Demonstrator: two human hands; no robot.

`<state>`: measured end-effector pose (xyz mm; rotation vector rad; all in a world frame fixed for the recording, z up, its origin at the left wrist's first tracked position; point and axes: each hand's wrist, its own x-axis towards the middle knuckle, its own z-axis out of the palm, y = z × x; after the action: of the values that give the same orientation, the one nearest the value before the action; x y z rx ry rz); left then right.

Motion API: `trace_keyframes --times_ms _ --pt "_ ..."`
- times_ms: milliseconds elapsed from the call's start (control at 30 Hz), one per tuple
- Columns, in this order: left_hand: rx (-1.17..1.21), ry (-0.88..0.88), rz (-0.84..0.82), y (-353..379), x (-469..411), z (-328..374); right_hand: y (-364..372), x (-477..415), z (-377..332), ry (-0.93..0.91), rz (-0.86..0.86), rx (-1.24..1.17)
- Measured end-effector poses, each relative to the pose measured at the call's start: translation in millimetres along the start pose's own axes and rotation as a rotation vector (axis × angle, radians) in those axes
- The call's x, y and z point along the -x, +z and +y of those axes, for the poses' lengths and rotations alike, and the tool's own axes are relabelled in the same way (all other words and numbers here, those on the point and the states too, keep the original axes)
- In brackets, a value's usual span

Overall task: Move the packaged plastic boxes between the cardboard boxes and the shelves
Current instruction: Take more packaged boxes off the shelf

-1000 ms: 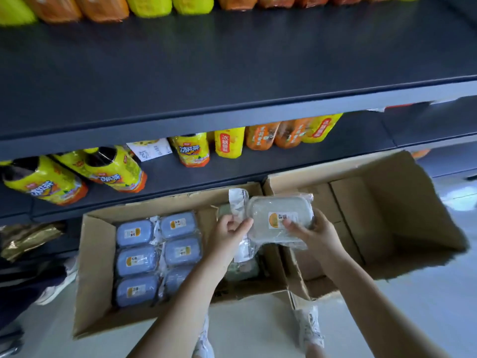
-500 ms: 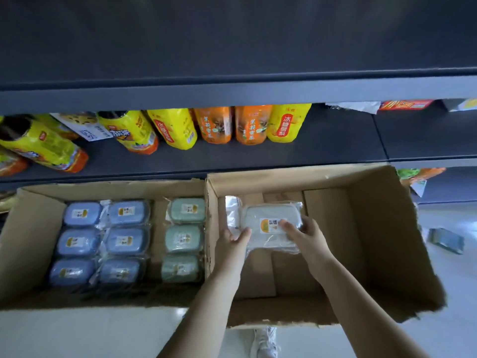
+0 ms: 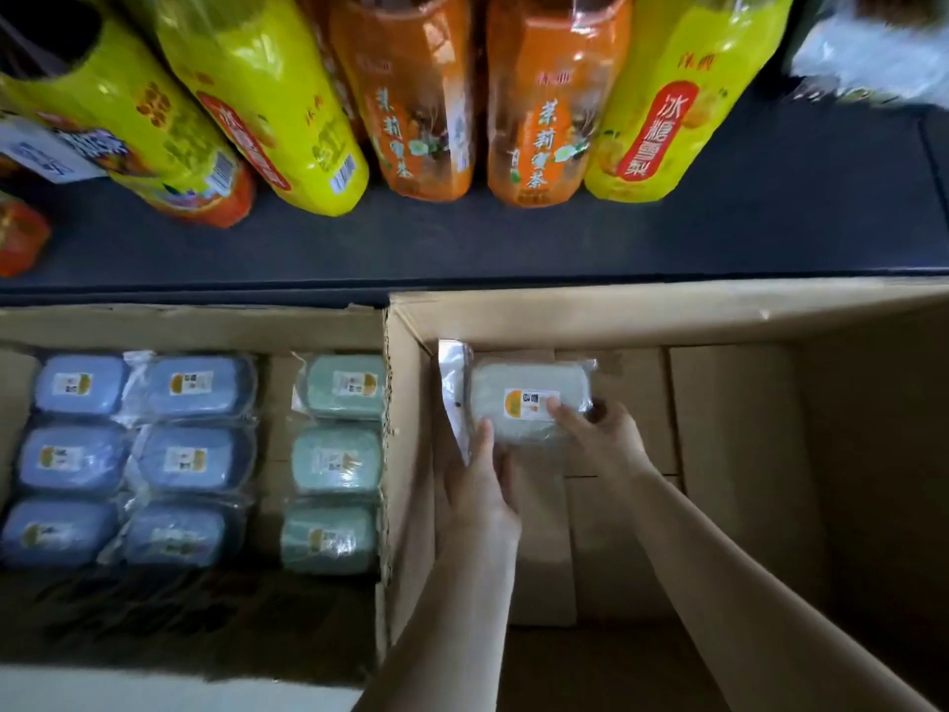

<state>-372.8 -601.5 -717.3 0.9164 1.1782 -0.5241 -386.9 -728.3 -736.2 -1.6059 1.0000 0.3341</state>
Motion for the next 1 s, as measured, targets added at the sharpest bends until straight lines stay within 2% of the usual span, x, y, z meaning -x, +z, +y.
trace_keyframes --times_ms 100,167,433,700,867,1000 --pt "0.145 0.013 0.02 8.3 -15.9 8.8 19.1 -20.0 0.4 -0.042 -0.074 0.103" --pt "0.153 0.035 0.013 9.9 -27.5 14.5 29.3 -26.3 -1.4 -0.056 -0.08 0.162" --pt "0.209 0.017 0.112 18.1 -55.1 13.8 46.5 -35.1 1.7 -0.127 0.047 0.25" --pt "0.086 0.075 0.153 13.3 -66.8 4.6 51.9 -35.9 6.2 -0.137 0.079 0.255" --pt "0.108 0.023 0.106 8.6 -50.6 4.9 44.5 -30.9 -1.8 -0.112 -0.046 0.245" --pt "-0.142 -0.038 0.087 0.1 -20.7 7.2 24.9 -10.4 -5.2 -0.111 -0.048 0.382"
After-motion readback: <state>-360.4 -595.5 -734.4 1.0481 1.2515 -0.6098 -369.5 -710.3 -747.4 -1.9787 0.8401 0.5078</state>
